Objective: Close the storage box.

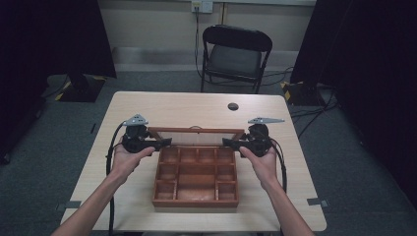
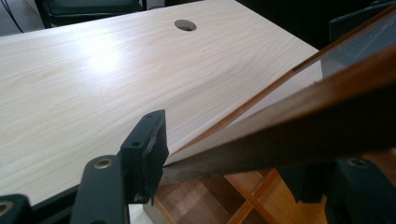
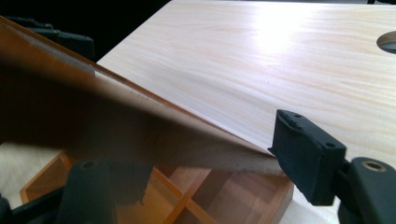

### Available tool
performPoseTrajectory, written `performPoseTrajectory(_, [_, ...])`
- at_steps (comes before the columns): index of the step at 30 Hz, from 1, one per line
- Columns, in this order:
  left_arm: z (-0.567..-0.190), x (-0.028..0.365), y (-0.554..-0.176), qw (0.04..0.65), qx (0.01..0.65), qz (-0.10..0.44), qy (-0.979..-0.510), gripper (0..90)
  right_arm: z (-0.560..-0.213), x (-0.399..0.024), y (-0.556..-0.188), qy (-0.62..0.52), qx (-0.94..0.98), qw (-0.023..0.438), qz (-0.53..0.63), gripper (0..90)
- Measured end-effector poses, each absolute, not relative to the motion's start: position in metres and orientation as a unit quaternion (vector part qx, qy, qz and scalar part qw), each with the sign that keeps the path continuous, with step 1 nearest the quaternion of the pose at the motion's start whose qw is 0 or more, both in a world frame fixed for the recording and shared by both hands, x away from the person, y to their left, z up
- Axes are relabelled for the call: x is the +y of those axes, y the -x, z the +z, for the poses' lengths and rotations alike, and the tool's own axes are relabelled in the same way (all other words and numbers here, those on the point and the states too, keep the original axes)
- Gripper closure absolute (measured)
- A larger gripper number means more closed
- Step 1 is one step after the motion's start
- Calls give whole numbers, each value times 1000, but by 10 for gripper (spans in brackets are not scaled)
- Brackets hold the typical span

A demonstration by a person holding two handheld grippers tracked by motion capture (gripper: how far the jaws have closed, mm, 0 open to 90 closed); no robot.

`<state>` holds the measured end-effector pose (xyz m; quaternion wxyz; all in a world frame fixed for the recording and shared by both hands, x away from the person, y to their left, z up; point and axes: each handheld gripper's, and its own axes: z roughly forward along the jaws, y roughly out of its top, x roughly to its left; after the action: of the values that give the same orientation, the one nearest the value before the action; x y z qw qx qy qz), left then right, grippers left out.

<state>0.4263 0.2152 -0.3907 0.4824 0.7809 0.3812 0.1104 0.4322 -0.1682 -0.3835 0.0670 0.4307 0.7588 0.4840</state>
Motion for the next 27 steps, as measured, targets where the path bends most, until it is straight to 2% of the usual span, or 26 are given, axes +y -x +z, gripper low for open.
performPoseTrajectory(11, [-394, 214, -420, 479, 385, 115, -781, 319, -386, -170, -425, -427, 765, 72, 478, 284])
performPoseTrajectory(15, [-395, 212, -419, 475, 390, 113, -781, 259, -386, -169, -422, -420, 769, 76, 475, 284])
performPoseTrajectory(20, [-396, 212, -419, 474, 389, 115, -782, 253, -387, -169, -417, -418, 772, 78, 472, 281])
performPoseTrajectory(21, [-396, 212, -419, 474, 388, 114, -782, 253, -387, -169, -417, -423, 771, 77, 470, 221])
performPoseTrajectory(27, [-395, 211, -417, 479, 386, 113, -780, 252, -391, -174, -418, -433, 769, 71, 466, 218])
